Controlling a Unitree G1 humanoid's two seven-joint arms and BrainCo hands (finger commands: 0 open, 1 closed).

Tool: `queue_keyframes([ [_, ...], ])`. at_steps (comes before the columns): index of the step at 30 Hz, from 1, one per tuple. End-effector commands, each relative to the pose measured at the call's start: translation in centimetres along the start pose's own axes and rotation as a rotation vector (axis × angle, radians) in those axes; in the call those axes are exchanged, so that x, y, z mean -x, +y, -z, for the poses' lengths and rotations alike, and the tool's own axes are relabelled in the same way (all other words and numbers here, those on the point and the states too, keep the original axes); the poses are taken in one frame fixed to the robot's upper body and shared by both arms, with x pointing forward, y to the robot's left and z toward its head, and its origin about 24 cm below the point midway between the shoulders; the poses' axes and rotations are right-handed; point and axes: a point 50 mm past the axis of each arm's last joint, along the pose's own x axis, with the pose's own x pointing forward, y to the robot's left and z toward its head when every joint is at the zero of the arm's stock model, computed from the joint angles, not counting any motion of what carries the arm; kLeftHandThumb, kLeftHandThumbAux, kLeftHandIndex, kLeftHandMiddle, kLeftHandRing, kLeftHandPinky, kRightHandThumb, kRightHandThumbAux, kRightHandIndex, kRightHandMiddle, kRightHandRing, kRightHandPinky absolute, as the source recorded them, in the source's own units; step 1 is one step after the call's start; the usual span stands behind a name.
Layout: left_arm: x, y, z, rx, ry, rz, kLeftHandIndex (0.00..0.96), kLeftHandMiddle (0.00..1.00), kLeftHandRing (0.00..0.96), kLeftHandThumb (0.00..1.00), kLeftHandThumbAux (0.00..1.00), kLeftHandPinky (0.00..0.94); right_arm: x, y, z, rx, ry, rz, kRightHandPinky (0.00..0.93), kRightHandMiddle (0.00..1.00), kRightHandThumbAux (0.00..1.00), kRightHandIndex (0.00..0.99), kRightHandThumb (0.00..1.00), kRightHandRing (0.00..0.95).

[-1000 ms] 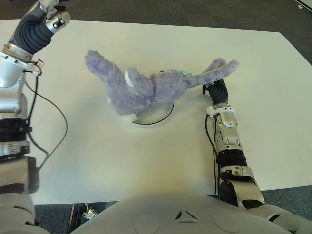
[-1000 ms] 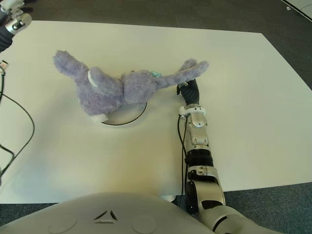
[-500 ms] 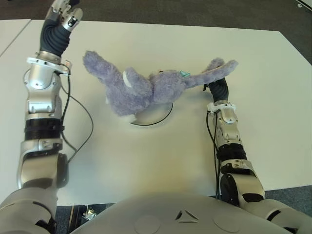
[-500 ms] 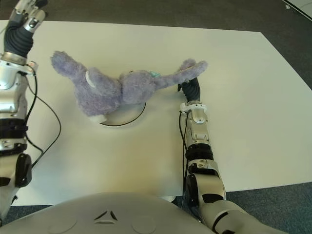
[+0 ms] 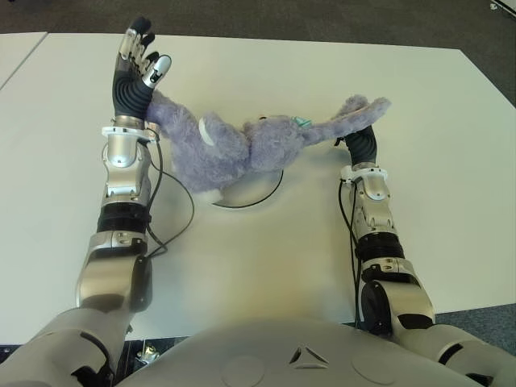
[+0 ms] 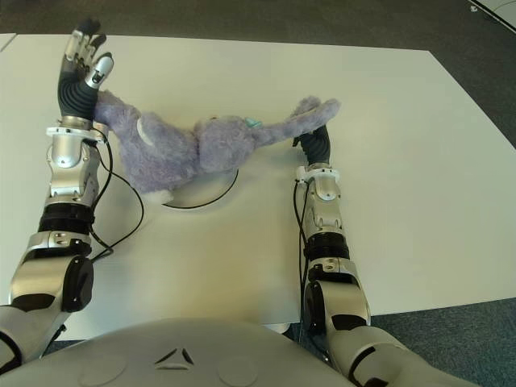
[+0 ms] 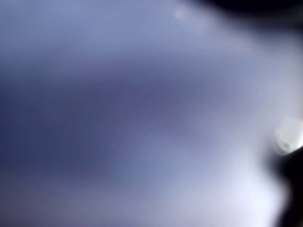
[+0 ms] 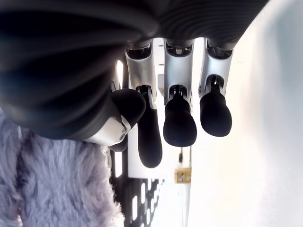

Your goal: Put the doll into the plate.

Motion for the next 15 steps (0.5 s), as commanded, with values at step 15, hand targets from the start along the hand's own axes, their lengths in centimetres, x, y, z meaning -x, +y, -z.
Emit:
queue_keyframes([
  [15,3.0,0.0,2.3,0.135,0.005,-0.08,0.227,0.3,0.347,0.142,0.485,0.421,3.7,0.5,4.1,-0.056,0.193,0.116,0.742,0.582,0.674,0.424,0.849,0.775],
])
